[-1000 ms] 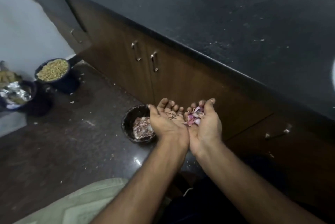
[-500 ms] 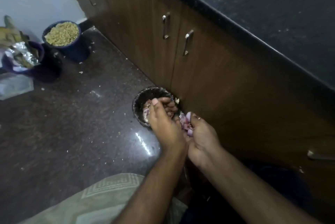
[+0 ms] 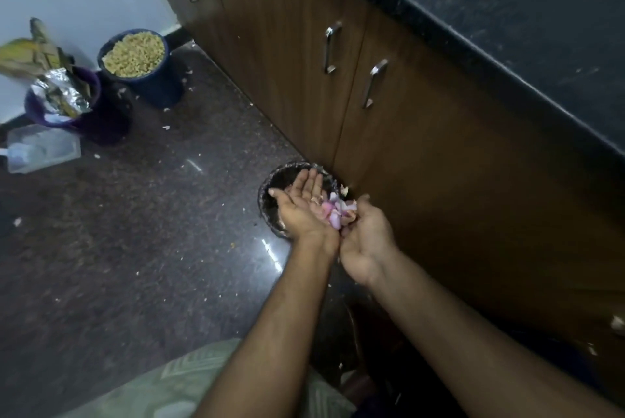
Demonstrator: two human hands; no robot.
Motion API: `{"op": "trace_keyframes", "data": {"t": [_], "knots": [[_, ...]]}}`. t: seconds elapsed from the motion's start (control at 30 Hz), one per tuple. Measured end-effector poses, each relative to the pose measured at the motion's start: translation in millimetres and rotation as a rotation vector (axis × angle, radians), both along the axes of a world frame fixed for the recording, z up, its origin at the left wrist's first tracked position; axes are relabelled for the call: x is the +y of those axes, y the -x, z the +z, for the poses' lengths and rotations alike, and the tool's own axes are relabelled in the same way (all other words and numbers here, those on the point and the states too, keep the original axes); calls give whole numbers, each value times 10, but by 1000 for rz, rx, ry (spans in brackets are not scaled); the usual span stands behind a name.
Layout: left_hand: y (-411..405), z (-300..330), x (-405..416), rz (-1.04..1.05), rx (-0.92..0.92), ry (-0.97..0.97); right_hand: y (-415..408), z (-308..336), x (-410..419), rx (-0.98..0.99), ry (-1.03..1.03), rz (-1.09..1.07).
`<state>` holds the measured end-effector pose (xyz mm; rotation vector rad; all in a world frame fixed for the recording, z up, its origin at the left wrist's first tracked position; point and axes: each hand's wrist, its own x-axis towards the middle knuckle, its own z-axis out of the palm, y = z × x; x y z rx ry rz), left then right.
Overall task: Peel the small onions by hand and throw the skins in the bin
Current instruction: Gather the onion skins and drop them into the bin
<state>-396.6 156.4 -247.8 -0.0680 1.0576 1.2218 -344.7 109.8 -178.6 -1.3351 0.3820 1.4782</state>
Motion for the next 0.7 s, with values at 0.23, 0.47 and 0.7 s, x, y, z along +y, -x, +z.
{"op": "trace_keyframes", "data": {"t": [0.23,0.47,0.7], "knots": [[282,-79,229,10,27,87,-214,-75,204,-58,43,215],[251,-43,75,-4,112,46,-281,-73,51,-65,15,266],[86,204,-132,-19,227,-1,-342,3,-104,-74,-72,257]]}}
